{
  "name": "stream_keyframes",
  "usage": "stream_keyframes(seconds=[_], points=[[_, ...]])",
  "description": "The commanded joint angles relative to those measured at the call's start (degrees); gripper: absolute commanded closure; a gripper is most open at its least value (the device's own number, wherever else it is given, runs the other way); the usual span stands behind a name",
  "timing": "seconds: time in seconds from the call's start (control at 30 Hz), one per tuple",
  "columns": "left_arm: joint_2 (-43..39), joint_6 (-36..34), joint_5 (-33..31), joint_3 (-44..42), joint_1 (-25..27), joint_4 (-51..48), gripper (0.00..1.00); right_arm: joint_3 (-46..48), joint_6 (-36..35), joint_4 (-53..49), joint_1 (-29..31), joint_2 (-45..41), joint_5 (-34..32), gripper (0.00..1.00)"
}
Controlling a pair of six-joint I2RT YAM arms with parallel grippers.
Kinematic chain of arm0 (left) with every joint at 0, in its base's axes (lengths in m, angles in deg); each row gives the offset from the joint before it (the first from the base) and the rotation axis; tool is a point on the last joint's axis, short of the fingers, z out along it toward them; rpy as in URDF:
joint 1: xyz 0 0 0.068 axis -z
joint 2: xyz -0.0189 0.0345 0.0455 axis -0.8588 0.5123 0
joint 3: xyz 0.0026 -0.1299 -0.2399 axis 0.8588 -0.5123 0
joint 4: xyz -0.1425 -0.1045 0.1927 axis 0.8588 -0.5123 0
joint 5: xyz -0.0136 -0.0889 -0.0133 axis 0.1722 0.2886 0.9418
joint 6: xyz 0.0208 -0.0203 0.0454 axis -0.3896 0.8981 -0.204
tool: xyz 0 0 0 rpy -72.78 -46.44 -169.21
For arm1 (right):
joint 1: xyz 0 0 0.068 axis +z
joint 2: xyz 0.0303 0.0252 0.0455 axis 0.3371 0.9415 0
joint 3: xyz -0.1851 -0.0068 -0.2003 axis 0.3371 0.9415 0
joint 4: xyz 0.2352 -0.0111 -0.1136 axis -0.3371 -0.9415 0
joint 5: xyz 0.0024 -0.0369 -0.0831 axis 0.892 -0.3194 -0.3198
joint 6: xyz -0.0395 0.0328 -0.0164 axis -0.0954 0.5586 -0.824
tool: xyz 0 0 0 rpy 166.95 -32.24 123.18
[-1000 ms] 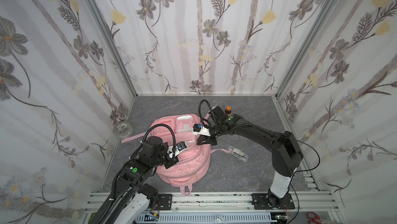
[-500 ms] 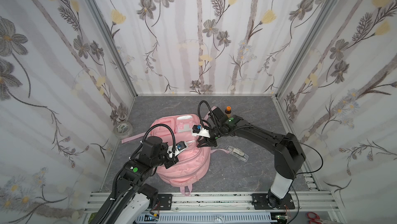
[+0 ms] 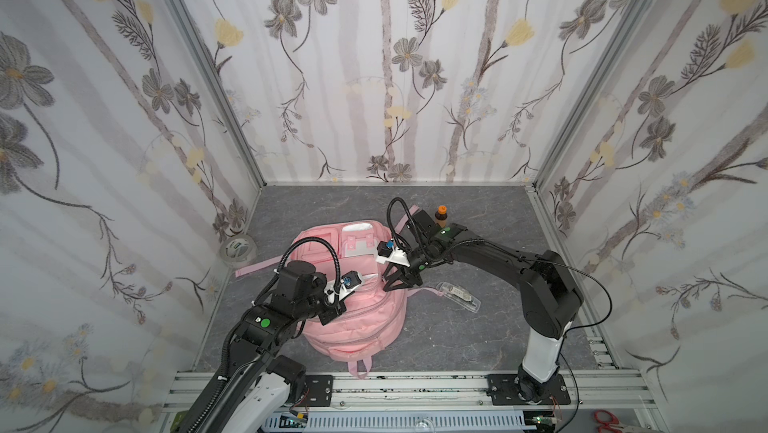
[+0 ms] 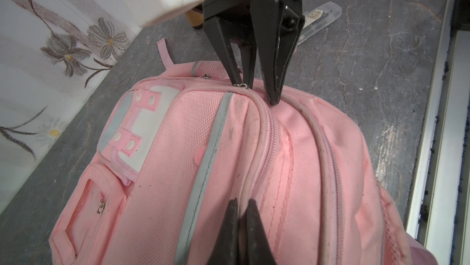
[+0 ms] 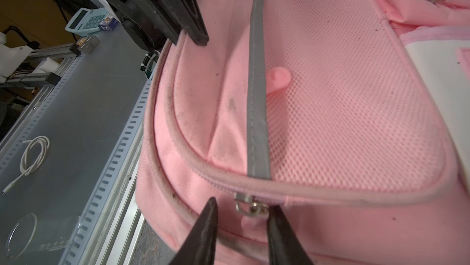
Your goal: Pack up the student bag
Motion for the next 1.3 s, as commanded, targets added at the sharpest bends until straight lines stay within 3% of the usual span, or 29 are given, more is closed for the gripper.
stream_keyframes(seconds=[0.0,0.47,0.63,0.8,1.03,1.27], points=[[0.4,-0.5,-1.8,0.7,-0.6,4.5,1.00,-2.2,-3.9,-7.1,-0.3,2.4,1.9,0.78],[1.8,-0.6,-1.2,0.5,-2.1,4.8,1.00,-0.7,-3.7,-5.6,-0.9,0.5,-4.4,1.00],[1.6,-0.4,-1.2,0.1,-2.4,4.9,1.00,-0.6,1.5,-1.8,-0.7,-2.5,-9.1,1.00],[1.3,2.3,-3.0,-0.4,-2.4,7.2,1.00,1.4,10.1,5.2,2.9,-7.9,-23.2,1.00],[2.5,9.0,-1.0,-0.1,-2.4,10.7,1.00,8.4,15.0,12.2,8.0,-14.9,-34.8,1.00],[6.2,12.9,-2.3,1.8,-2.3,10.7,1.00,11.1,20.8,16.8,11.8,-22.4,-37.7,1.00]])
